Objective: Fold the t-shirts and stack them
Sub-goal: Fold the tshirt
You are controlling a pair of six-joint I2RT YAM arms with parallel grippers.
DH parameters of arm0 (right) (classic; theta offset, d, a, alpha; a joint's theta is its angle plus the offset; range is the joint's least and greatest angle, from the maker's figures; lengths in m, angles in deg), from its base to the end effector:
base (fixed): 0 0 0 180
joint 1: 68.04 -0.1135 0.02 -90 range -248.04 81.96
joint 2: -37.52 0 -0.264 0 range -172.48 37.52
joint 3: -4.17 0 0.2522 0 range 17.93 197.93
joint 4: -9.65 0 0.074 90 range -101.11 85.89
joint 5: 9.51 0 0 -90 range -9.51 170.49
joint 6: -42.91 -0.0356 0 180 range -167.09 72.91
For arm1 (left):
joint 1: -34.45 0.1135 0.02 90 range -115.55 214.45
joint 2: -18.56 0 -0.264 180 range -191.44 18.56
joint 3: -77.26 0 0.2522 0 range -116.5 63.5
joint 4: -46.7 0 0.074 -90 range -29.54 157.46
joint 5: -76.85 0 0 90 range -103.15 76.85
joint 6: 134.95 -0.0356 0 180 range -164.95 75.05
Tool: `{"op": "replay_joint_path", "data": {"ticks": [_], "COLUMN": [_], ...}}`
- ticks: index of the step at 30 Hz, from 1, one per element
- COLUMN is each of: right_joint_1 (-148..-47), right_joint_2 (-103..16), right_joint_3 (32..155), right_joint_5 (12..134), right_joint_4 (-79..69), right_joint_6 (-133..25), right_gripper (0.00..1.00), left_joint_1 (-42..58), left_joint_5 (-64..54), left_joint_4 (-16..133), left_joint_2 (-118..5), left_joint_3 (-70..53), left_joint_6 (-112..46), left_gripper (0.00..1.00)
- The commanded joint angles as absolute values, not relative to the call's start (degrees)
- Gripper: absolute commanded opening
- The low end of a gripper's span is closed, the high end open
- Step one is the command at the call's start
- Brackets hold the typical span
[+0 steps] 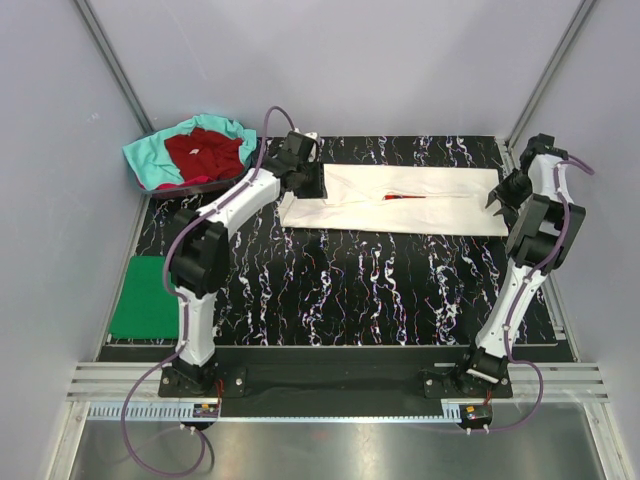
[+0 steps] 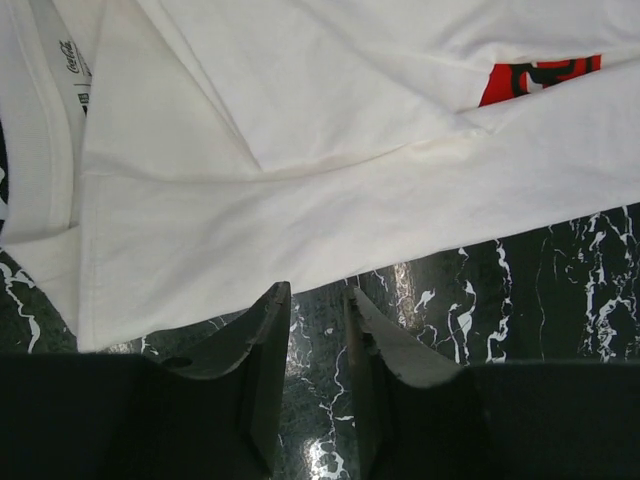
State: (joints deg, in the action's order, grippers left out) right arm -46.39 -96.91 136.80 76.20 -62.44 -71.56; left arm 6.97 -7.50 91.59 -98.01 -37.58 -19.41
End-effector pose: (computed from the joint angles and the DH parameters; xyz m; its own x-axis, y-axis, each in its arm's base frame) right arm 0.4539 -0.1773 0.1889 -0.6683 0.7097 -0.2228 0.6872 0.7038 0.1803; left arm 0.4112 -0.2178 0.2625 -0.8056 -0.0646 -0.5889 0.1905 0.9130 -0.3607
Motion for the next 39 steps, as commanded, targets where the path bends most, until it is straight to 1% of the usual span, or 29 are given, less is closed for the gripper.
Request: {"op": "replay_joint_path", "data": {"ticks": [1,6,9,16,21,24,31,35,38,39], "right_joint_1": [-47.03,-48.53,-48.88,-49.23,-49.15,-49.06,-48.79,-48.79,-48.79,-48.79], "right_joint_2": [-95.8,-97.04,-96.69,-95.11,-92.57,-90.02,-88.87,-87.81,-87.37,-87.55], "right_joint_3": [138.33,138.16,134.57,123.86,117.52,111.55,110.57,109.86,110.04,110.39], "right_joint_5": [74.87,76.71,76.27,78.38,83.3,85.06,87.7,88.58,87.79,87.61], "right_joint_4": [-58.6,-60.27,-58.88,-57.2,-56.94,-55.1,-55.62,-55.36,-55.26,-55.53], "right_joint_6": [-68.98,-68.71,-68.71,-68.36,-67.13,-66.34,-65.81,-65.46,-65.46,-65.54], "right_gripper": [0.39,0.5,0.52,0.52,0.5,0.5,0.51,0.52,0.53,0.52], "left_joint_1": [7.38,7.82,8.78,10.28,11.07,11.77,12.57,12.74,12.66,12.66], "left_joint_5": [-7.17,-10.24,-11.21,-12.97,-13.06,-14.73,-13.94,-13.59,-13.5,-13.5], "left_joint_4": [90.08,93.32,94.55,95.7,95.79,97.36,98.95,97.91,94.93,93.69], "left_joint_2": [-98.59,-100.18,-101.49,-103.16,-103.69,-104.31,-103.34,-99.05,-91.32,-87.47], "left_joint_3": [-38.11,-37.05,-35.56,-33.71,-31.87,-30.64,-24.93,-20.45,-16.49,-16.05], "left_joint_6": [-19.03,-17.01,-15.42,-17.0,-18.84,-19.2,-19.46,-19.81,-19.55,-19.46], "left_gripper": [0.32,0.31,0.33,0.33,0.33,0.33,0.33,0.3,0.3,0.31]}}
